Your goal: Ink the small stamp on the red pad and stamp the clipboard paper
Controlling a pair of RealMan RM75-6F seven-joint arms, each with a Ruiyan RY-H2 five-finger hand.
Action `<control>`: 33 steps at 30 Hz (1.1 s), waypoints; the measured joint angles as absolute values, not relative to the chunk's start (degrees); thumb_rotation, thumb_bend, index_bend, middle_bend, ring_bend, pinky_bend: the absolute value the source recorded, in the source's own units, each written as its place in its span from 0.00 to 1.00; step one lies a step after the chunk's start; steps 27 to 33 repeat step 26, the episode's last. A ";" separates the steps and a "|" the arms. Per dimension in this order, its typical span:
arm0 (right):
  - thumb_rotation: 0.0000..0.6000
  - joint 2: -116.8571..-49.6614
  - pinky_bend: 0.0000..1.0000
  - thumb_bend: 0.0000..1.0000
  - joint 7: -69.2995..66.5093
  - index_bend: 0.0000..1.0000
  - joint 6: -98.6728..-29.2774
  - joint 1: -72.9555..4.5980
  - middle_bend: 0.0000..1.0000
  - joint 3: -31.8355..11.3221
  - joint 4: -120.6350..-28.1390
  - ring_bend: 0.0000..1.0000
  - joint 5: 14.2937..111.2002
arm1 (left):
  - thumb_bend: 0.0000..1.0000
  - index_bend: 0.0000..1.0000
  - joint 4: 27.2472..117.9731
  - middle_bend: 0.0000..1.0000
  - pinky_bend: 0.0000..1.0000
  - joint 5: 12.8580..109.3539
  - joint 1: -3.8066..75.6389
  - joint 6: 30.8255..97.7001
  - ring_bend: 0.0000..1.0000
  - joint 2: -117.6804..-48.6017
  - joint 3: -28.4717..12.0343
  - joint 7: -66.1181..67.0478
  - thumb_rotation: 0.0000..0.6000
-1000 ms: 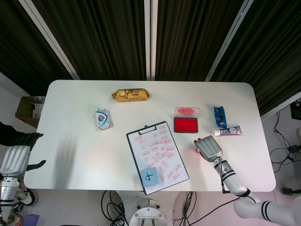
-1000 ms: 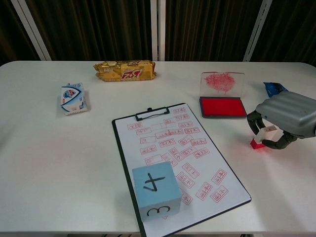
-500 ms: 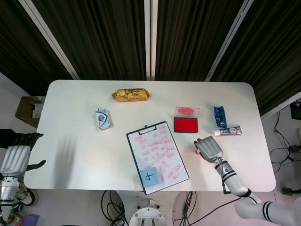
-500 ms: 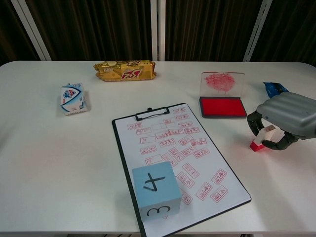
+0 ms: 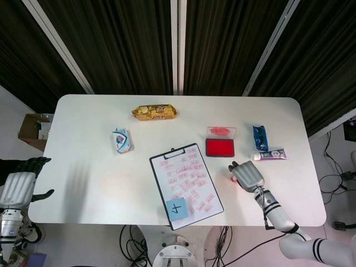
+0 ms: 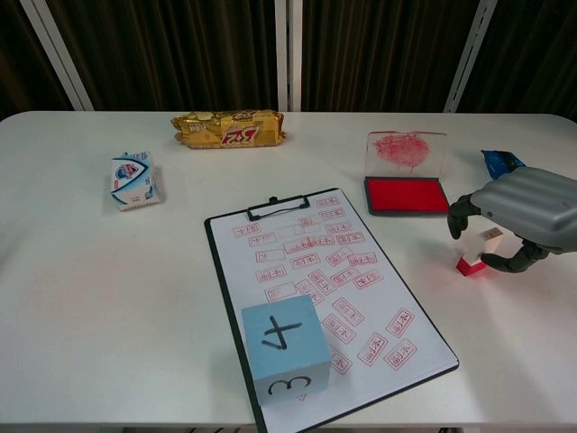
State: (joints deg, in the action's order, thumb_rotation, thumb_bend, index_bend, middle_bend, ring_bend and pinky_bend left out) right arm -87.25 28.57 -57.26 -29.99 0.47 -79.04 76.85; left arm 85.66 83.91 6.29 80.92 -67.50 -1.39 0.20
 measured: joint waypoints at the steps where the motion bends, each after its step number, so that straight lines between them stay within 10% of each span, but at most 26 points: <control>1: 1.00 -86.98 0.98 0.25 28.68 0.27 -57.24 -29.97 0.28 0.49 -79.34 0.85 76.82 | 0.00 0.19 85.64 0.19 0.25 83.92 6.29 80.92 0.16 -67.50 -1.39 0.18 1.00; 6: 1.00 -84.67 0.97 0.20 29.42 0.02 -57.82 -29.57 0.20 0.68 -82.06 0.82 76.83 | 0.00 0.19 85.71 0.19 0.25 83.93 6.14 81.19 0.16 -67.45 -1.37 0.17 1.00; 12: 1.00 -77.14 0.87 0.08 31.26 0.00 -63.63 -26.50 0.10 2.05 -91.67 0.59 78.35 | 0.00 0.19 86.47 0.19 0.25 84.03 5.68 82.08 0.16 -66.91 -1.34 0.46 1.00; 16: 1.00 -69.66 0.16 0.05 30.10 0.00 -72.71 -21.64 0.00 3.42 -100.79 0.04 80.67 | 0.00 0.19 86.74 0.19 0.25 84.17 5.65 82.37 0.16 -66.75 -1.51 0.63 1.00; 18: 1.00 -65.78 0.00 0.05 28.72 0.00 -78.18 -18.74 0.00 3.73 -102.97 0.00 81.81 | 0.00 0.19 86.70 0.19 0.25 84.08 5.69 82.33 0.16 -66.75 -1.60 0.51 1.00; 33: 1.00 -67.85 0.00 0.07 18.68 0.00 -87.82 -12.11 0.00 2.09 -93.67 0.00 83.56 | 0.00 0.19 86.69 0.19 0.25 84.24 5.59 82.74 0.16 -66.40 -1.71 0.53 1.00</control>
